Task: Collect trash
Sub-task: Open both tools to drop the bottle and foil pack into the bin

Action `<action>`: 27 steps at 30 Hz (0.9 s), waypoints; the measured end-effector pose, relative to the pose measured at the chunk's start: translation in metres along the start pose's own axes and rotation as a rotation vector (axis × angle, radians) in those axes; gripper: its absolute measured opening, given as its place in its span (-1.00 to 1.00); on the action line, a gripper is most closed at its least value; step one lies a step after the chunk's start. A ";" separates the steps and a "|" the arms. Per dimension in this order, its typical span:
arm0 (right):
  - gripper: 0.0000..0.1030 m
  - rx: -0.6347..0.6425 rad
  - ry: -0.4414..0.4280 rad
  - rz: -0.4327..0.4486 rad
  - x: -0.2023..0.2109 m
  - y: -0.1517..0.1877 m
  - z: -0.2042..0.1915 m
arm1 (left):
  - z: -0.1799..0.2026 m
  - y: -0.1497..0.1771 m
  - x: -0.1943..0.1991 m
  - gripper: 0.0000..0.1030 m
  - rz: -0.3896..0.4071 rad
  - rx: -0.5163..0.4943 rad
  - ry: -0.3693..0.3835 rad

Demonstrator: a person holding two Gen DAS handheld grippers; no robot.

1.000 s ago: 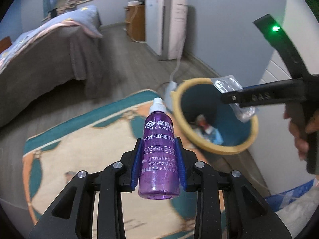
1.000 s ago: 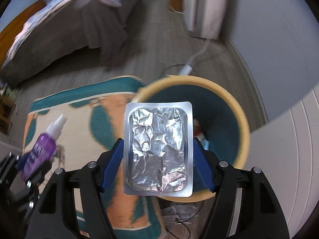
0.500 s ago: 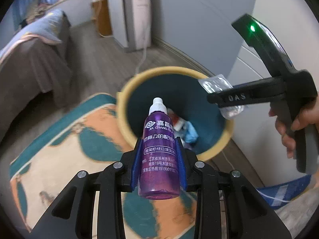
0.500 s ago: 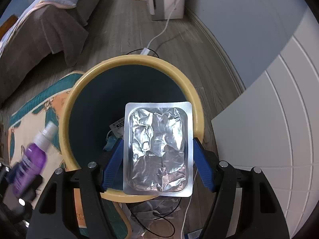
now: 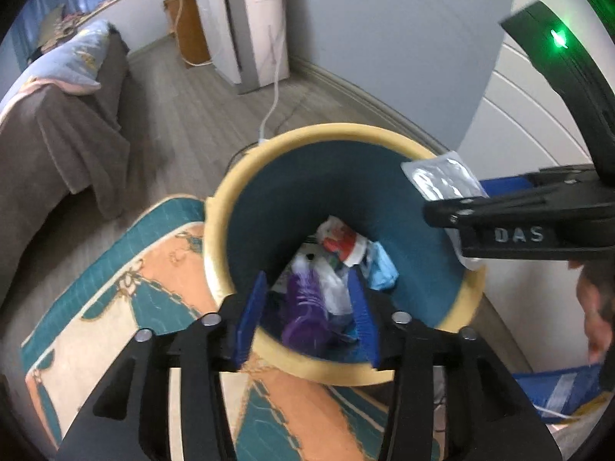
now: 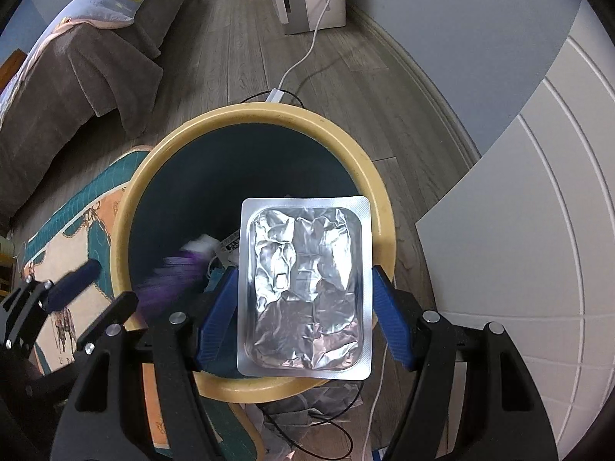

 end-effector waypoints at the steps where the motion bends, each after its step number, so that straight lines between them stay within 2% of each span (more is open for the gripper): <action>1: 0.31 0.005 0.003 -0.004 -0.002 0.000 -0.001 | -0.002 0.001 -0.001 0.03 0.001 0.003 0.004; 5: 0.32 0.009 0.013 -0.010 -0.008 -0.003 -0.008 | -0.010 0.008 -0.003 0.17 0.005 0.016 0.004; 13: 0.34 0.018 -0.004 0.049 -0.007 -0.016 -0.032 | -0.023 0.027 -0.002 0.23 0.008 0.010 -0.014; 14: 0.41 0.025 -0.004 0.049 -0.008 -0.017 -0.035 | -0.025 0.027 -0.001 0.26 0.013 0.012 -0.011; 15: 0.70 0.032 -0.004 0.044 -0.010 -0.018 -0.038 | -0.028 0.028 0.000 0.27 0.017 0.018 -0.004; 16: 0.76 0.036 -0.008 0.038 -0.012 -0.019 -0.041 | -0.030 0.028 0.001 0.30 0.020 0.026 0.002; 21: 0.78 0.034 0.006 0.040 -0.012 -0.019 -0.043 | -0.037 0.028 -0.003 0.38 0.014 0.055 0.019; 23: 0.80 0.014 -0.006 0.037 -0.012 -0.018 -0.039 | -0.038 0.028 -0.006 0.47 0.014 0.066 0.025; 27: 0.80 0.008 0.012 0.035 -0.007 -0.017 -0.033 | -0.037 0.027 -0.008 0.49 0.006 0.067 0.025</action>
Point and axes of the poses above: each gripper's, at about its wrist camera, not at the fingertips, and x roughly against the way its jaws point, z to its right, y to its underside, the point moved 2 cm from there along -x, roughly the way its jaws point, and after that the axes turned 12 degrees about -z, right-handed, at the moved point
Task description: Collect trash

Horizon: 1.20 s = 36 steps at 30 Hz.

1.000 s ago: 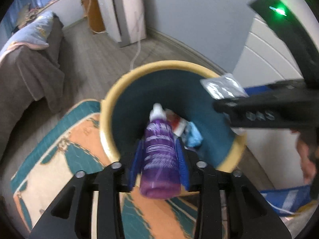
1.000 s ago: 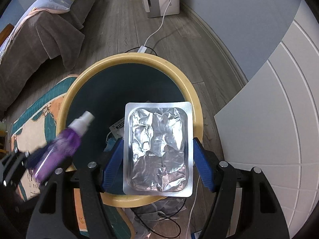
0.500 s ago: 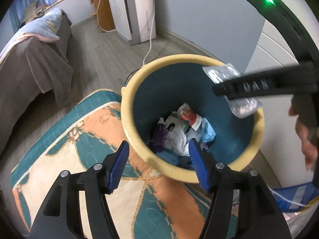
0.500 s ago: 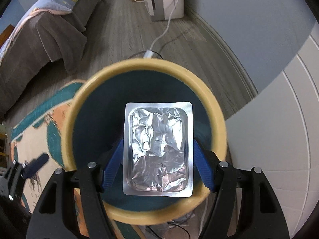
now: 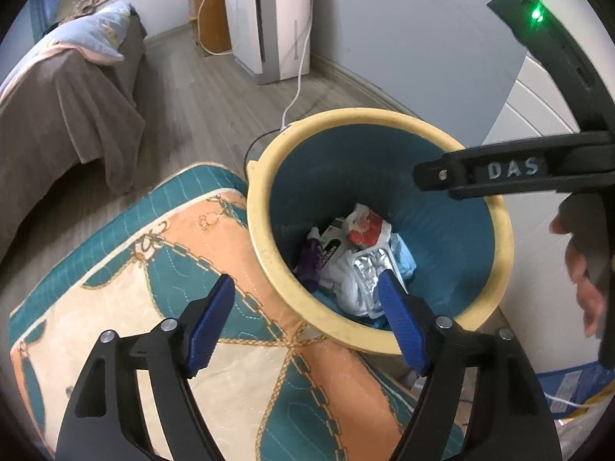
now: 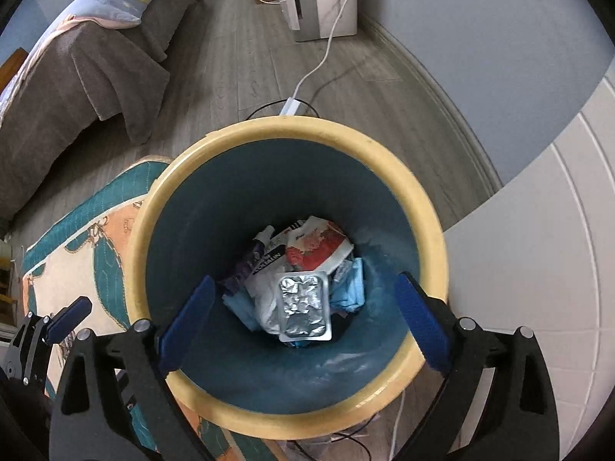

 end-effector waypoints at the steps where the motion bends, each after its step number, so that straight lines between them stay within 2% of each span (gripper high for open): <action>1: 0.80 -0.004 -0.001 0.008 0.005 0.001 0.001 | 0.001 0.001 0.003 0.49 -0.001 -0.006 -0.007; 4: 0.81 -0.003 -0.011 0.042 0.024 0.006 0.001 | 0.003 0.004 0.024 0.50 0.016 -0.017 -0.019; 6: 0.84 0.016 -0.015 0.070 0.040 0.014 -0.002 | 0.001 0.008 0.047 0.60 0.032 -0.015 -0.030; 8: 0.88 0.028 -0.016 0.097 0.058 0.027 -0.002 | 0.000 0.013 0.071 0.82 0.049 -0.009 -0.044; 11: 0.89 -0.015 -0.018 0.127 0.084 0.053 0.005 | -0.003 0.021 0.105 0.88 0.071 0.003 -0.065; 14: 0.89 -0.054 -0.033 0.165 0.104 0.083 0.014 | -0.007 0.032 0.138 0.90 0.097 0.059 -0.082; 20: 0.89 -0.103 -0.015 0.290 0.146 0.128 0.031 | -0.006 0.053 0.192 0.90 0.196 0.213 -0.021; 22: 0.89 -0.126 0.018 0.337 0.158 0.136 0.035 | -0.004 0.054 0.198 0.90 0.211 0.230 0.004; 24: 0.89 -0.136 0.023 0.358 0.165 0.143 0.037 | 0.000 0.054 0.197 0.90 0.209 0.237 -0.012; 26: 0.89 -0.131 -0.003 0.347 0.166 0.147 0.036 | 0.001 0.053 0.190 0.90 0.180 0.239 -0.062; 28: 0.89 -0.105 -0.024 0.309 0.162 0.147 0.032 | 0.003 0.052 0.185 0.90 0.174 0.218 -0.073; 32: 0.89 -0.124 0.068 0.308 0.162 0.145 0.028 | 0.005 0.057 0.192 0.90 0.248 0.170 -0.089; 36: 0.89 -0.145 0.040 0.322 0.166 0.147 0.030 | 0.003 0.059 0.197 0.90 0.260 0.164 -0.069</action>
Point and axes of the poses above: each gripper's, at about its wrist camera, not at the fingertips, and x roughly against the way its jaws point, z to its right, y to its underside, the point moved 2 cm from there along -x, roughly the way its jaws point, and after that the axes turned 12 degrees about -z, right-handed, at the moved point
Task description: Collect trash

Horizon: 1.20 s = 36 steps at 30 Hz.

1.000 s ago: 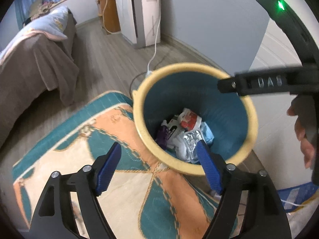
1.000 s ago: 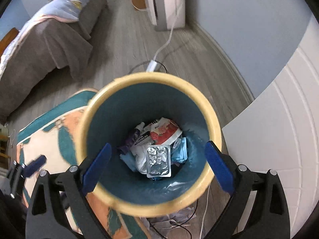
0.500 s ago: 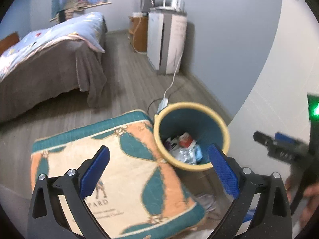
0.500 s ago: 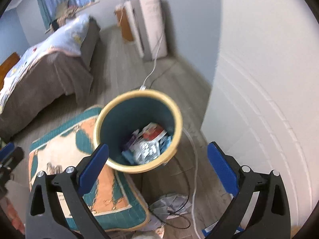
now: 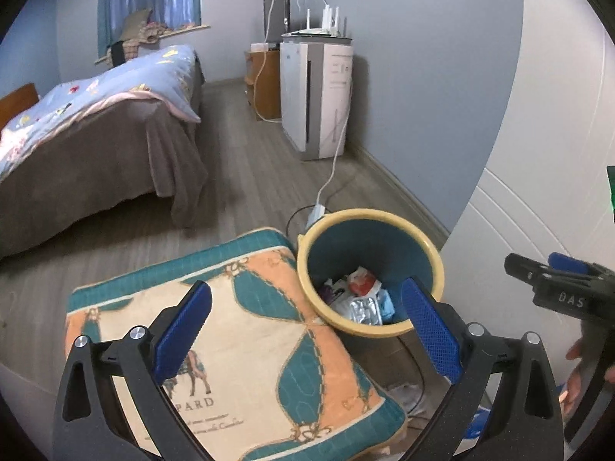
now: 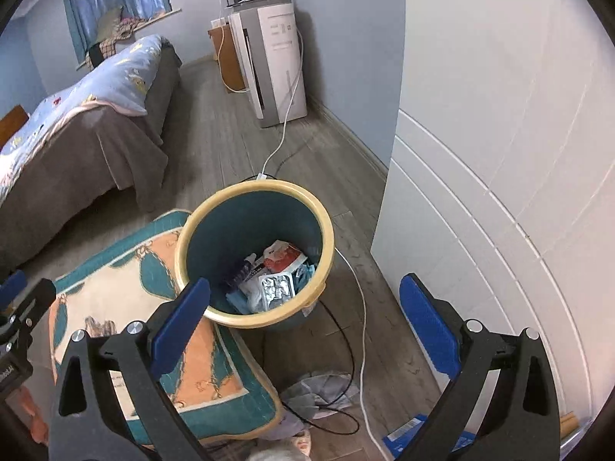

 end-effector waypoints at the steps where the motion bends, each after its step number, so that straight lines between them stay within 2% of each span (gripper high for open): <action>1: 0.89 -0.006 0.000 0.000 -0.001 0.000 0.000 | 0.000 0.000 0.001 0.90 0.007 -0.005 -0.013; 5: 0.89 0.002 0.036 0.006 -0.001 0.001 -0.003 | 0.000 0.000 0.000 0.90 0.014 -0.033 -0.060; 15: 0.89 0.107 0.137 0.063 0.007 0.005 -0.023 | -0.007 0.000 -0.002 0.90 -0.012 -0.011 -0.042; 36: 0.89 0.077 0.131 0.056 0.007 0.006 -0.016 | -0.004 0.003 0.001 0.90 -0.014 -0.026 -0.040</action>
Point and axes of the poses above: each gripper's, at about its wrist camera, not at the fingertips, and x roughly against the way its jaws point, z to its right, y to its underside, the point moved 2 cm from there along -x, roughly the way its jaws point, and after that the axes turned 12 degrees about -z, right-handed, at the moved point
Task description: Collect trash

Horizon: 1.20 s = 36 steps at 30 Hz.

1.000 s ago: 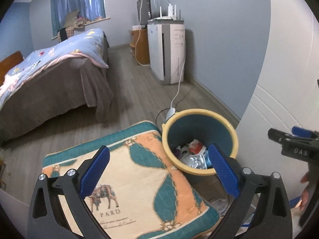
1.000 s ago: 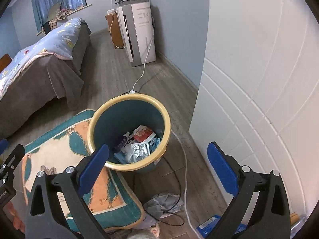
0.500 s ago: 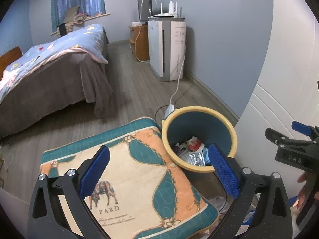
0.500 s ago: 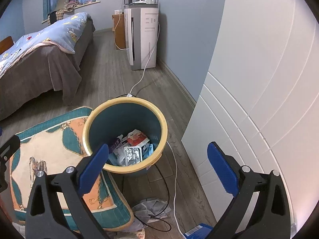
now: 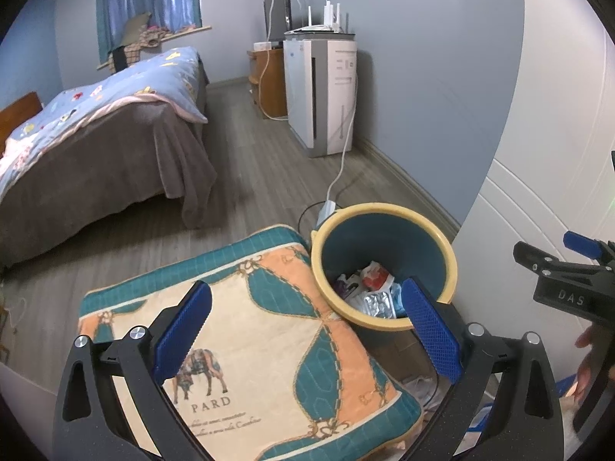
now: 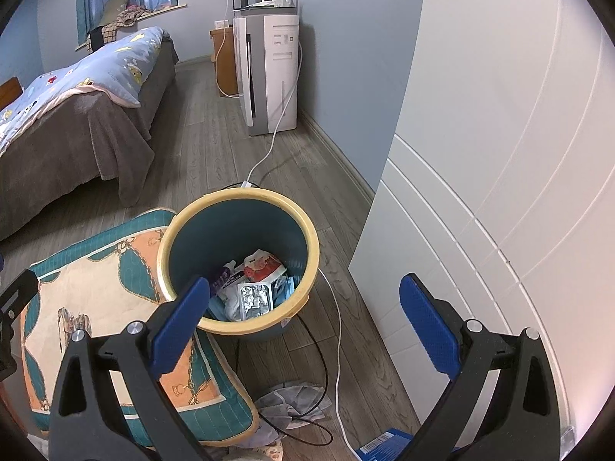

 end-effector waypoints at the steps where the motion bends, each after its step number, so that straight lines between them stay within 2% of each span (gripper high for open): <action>1: 0.89 0.000 0.001 0.000 0.000 0.000 0.000 | 0.000 0.000 0.000 0.90 0.000 0.002 0.000; 36: 0.89 0.001 0.006 -0.001 0.001 0.001 -0.001 | -0.003 0.003 -0.002 0.90 -0.020 -0.013 0.030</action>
Point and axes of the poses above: each gripper's, at about its wrist camera, not at the fingertips, and x roughly against the way its jaws point, z to its right, y to its underside, the point moved 2 cm from there along -x, roughly the way its jaws point, and after that the axes turned 12 degrees about -z, right-handed, at the moved point
